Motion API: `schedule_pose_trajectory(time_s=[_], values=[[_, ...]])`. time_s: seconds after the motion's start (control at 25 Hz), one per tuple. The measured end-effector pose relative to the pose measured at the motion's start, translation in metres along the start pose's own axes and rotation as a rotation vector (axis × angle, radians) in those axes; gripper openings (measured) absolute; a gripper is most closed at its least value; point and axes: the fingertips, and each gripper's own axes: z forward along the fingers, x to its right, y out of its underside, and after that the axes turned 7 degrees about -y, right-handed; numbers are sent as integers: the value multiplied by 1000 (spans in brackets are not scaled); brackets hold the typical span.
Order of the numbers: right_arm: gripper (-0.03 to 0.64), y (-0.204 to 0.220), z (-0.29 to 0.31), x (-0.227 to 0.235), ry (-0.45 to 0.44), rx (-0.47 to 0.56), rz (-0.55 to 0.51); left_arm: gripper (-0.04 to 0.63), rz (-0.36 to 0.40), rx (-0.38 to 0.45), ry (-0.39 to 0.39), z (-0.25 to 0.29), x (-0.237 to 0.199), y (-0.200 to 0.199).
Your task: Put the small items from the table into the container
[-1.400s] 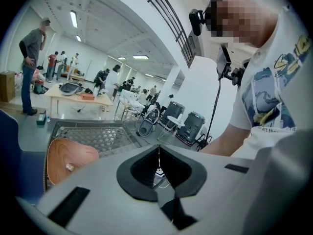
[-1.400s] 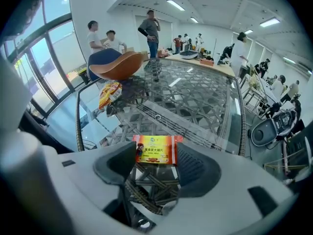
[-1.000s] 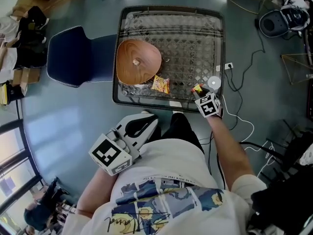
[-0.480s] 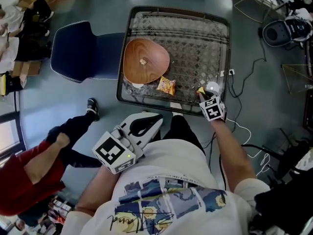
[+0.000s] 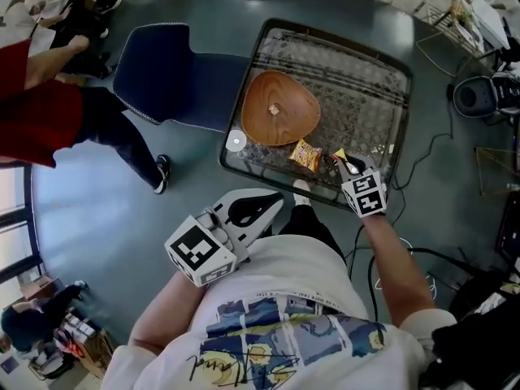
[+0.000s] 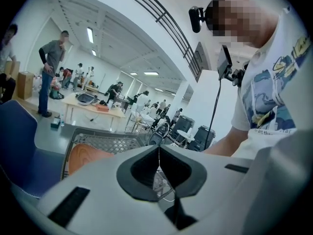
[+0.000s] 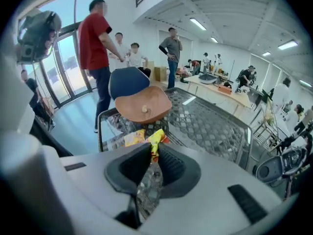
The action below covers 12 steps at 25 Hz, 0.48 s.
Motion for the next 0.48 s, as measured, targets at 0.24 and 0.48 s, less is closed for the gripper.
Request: schedule_pose_trajectory(time_s=[0.24, 0.48], values=[[52, -74, 27, -25, -50, 37, -64, 9, -24, 36, -52, -34, -30, -7], [52, -115, 75, -34, -78, 21, -94, 9, -46, 63, -109, -65, -57, -6]])
